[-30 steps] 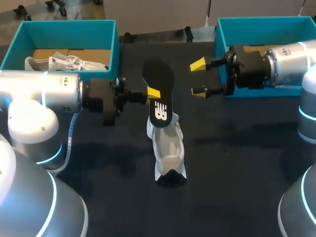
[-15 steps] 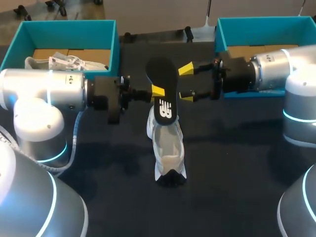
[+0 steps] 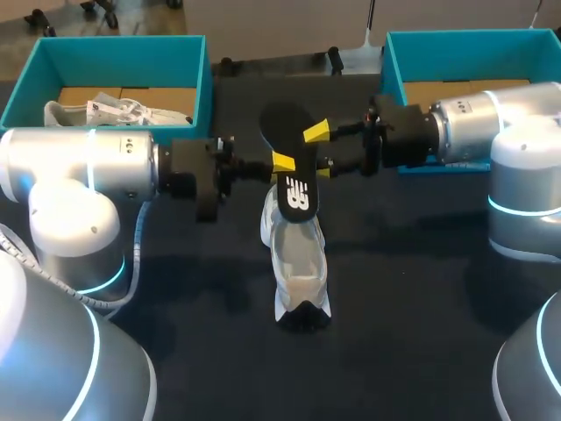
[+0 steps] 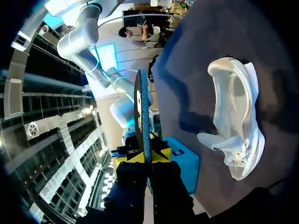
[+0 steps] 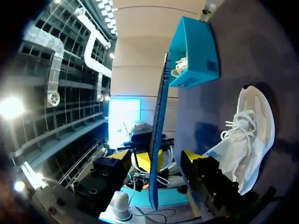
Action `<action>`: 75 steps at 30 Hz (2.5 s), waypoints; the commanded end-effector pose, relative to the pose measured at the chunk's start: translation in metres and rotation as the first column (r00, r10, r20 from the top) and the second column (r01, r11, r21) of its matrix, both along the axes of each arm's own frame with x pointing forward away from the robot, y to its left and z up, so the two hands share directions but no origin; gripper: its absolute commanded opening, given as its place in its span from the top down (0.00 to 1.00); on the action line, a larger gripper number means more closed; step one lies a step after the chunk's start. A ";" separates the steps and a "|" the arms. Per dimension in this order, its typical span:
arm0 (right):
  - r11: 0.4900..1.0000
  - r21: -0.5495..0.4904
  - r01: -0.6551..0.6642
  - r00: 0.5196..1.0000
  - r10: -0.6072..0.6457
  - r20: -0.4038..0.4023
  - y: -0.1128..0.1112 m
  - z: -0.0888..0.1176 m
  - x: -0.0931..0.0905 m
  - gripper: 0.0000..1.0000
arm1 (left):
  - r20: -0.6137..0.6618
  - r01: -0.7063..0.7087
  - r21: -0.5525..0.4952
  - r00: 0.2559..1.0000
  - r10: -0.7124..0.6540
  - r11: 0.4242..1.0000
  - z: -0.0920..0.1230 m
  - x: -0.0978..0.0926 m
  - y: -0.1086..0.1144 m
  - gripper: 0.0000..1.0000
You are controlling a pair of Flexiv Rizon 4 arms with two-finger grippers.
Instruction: Take the shoe out of the shoebox, open the shoe tongue, remove and reinsert the insole, then place the shoe into the shoebox
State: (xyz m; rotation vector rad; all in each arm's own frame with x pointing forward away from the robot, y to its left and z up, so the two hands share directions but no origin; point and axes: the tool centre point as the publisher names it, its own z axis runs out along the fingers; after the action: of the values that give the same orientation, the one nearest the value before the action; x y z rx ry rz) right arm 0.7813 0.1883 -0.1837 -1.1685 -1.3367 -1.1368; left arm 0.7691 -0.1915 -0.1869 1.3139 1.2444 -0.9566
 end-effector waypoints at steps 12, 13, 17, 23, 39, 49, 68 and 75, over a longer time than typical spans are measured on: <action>0.999 0.004 0.039 0.998 -0.039 -0.046 0.004 0.001 -0.008 0.59 | 0.003 -0.005 -0.001 1.000 0.005 1.000 -0.001 -0.001 -0.001 1.00; 0.999 0.004 0.036 0.998 -0.036 -0.047 0.005 0.001 -0.008 0.61 | 0.003 -0.005 -0.001 1.000 0.005 1.000 -0.001 -0.001 -0.001 1.00; 0.999 0.000 0.038 0.998 -0.038 -0.057 0.007 0.002 -0.010 0.64 | 0.003 -0.005 -0.001 1.000 0.005 1.000 -0.001 -0.001 -0.001 1.00; 0.999 -0.011 0.042 0.999 -0.043 -0.025 0.010 0.005 -0.009 0.64 | 0.003 -0.005 -0.001 1.000 0.005 1.000 -0.001 -0.001 -0.001 1.00; 0.999 -0.004 0.034 0.999 -0.034 0.012 0.012 0.005 -0.005 0.79 | 0.003 -0.005 -0.001 1.000 0.005 1.000 -0.001 -0.001 -0.001 1.00; 0.999 0.008 0.040 0.999 -0.040 0.011 0.013 0.004 -0.001 0.81 | 0.003 -0.005 -0.001 1.000 0.005 1.000 -0.001 -0.001 -0.001 1.00; 0.996 0.045 0.073 0.997 -0.074 0.013 0.013 -0.001 -0.003 0.91 | 0.003 -0.005 -0.001 1.000 0.005 1.000 -0.001 -0.001 -0.001 1.00; 0.996 0.053 0.073 0.997 -0.074 0.020 0.013 0.001 -0.004 1.00 | 0.003 -0.005 -0.001 1.000 0.005 1.000 -0.001 -0.001 -0.001 1.00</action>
State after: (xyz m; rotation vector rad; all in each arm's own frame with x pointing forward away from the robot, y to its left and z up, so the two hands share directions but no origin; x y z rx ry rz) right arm 0.7794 0.2001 -0.1836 -1.1753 -1.2812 -1.2314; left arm 0.7683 -0.1919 -0.1872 1.3131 1.2450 -0.9550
